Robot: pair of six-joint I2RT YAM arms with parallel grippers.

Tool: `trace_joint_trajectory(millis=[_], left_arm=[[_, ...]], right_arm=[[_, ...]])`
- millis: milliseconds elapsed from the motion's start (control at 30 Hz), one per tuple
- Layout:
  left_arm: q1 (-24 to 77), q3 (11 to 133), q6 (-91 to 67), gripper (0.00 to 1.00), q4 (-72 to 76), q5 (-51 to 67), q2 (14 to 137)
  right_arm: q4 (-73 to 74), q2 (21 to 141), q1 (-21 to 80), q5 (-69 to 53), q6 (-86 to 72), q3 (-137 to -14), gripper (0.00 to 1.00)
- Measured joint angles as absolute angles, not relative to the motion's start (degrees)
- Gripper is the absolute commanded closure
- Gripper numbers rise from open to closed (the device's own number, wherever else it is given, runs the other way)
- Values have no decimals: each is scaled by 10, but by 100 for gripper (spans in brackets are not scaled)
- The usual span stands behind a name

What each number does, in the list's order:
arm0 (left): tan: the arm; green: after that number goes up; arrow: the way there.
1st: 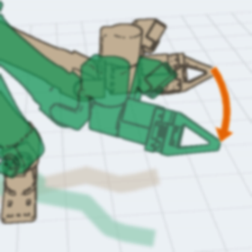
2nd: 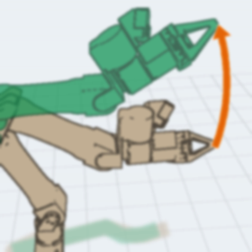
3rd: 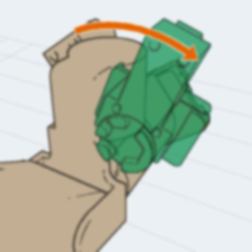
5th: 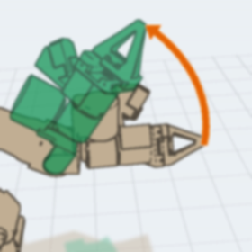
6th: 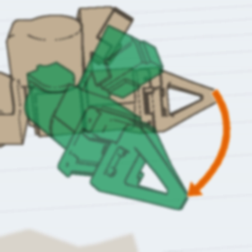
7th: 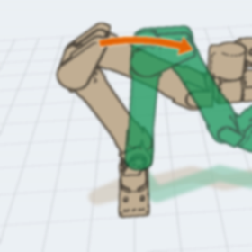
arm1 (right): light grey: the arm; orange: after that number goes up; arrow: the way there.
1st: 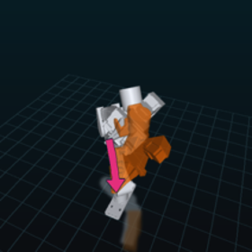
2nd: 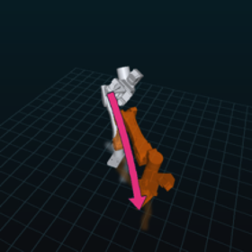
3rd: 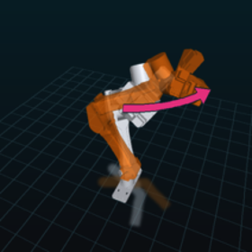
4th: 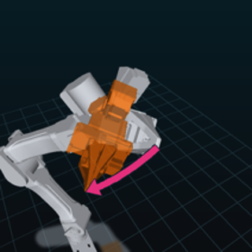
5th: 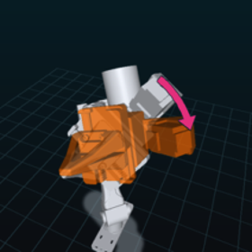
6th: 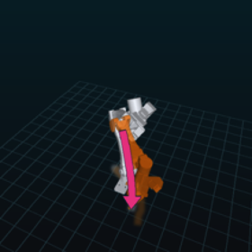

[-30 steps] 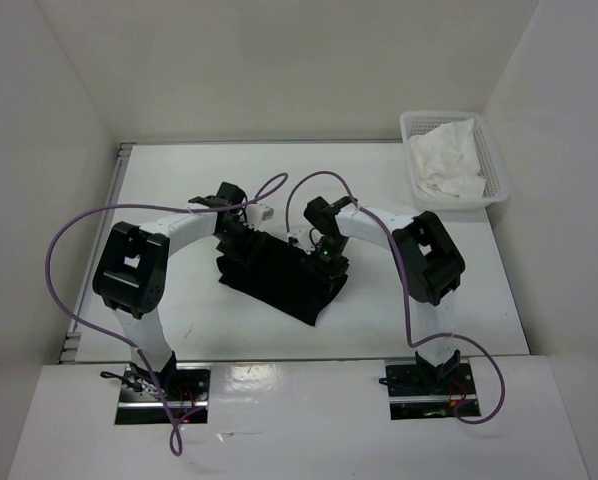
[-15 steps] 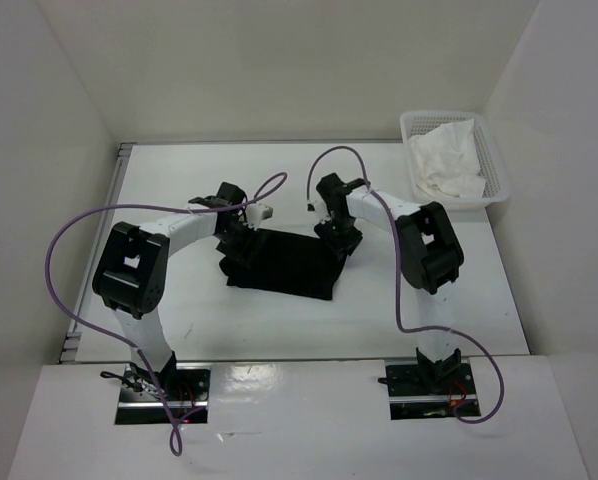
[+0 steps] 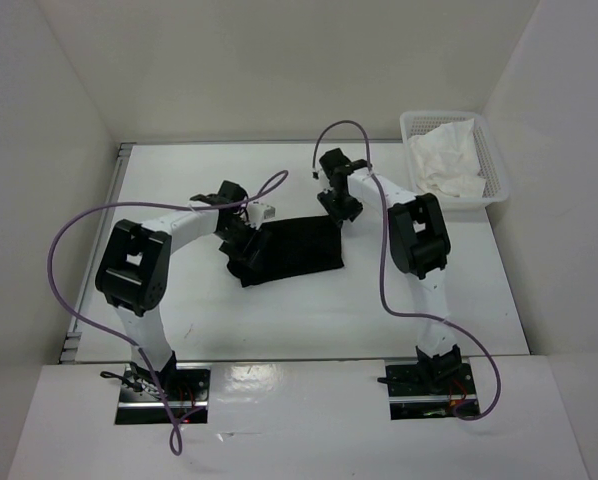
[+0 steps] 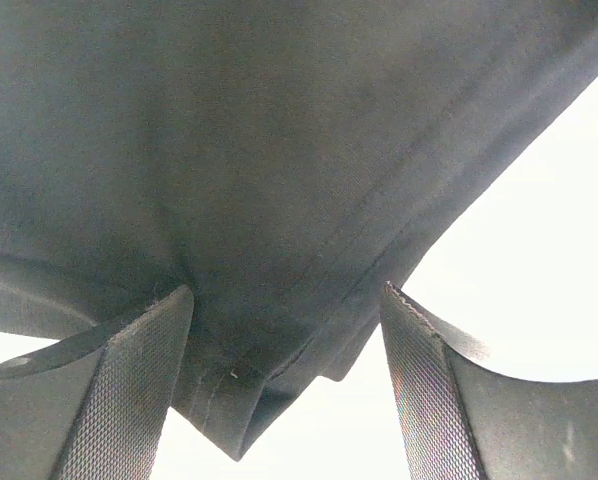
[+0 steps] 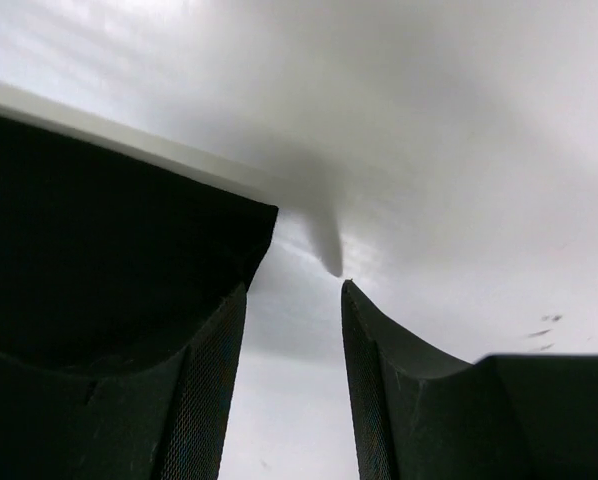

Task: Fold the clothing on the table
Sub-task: Fold the skirt

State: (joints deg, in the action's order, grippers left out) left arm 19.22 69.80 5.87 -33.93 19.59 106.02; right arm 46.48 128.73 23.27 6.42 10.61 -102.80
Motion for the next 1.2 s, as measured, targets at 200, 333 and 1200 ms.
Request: trace_joint_trajectory(millis=[200,333,1200], left_arm=[[196,734,61,17,-363,233,1088],[198,758,61,16,-374,268,1108],[155,786,88,0,-385,281,857]], right_arm=[[454,1345,234,92,119,-1122,52],[446,1381,234,110,128,-1182,52],[420,1078,236,73,146,-1011,27]])
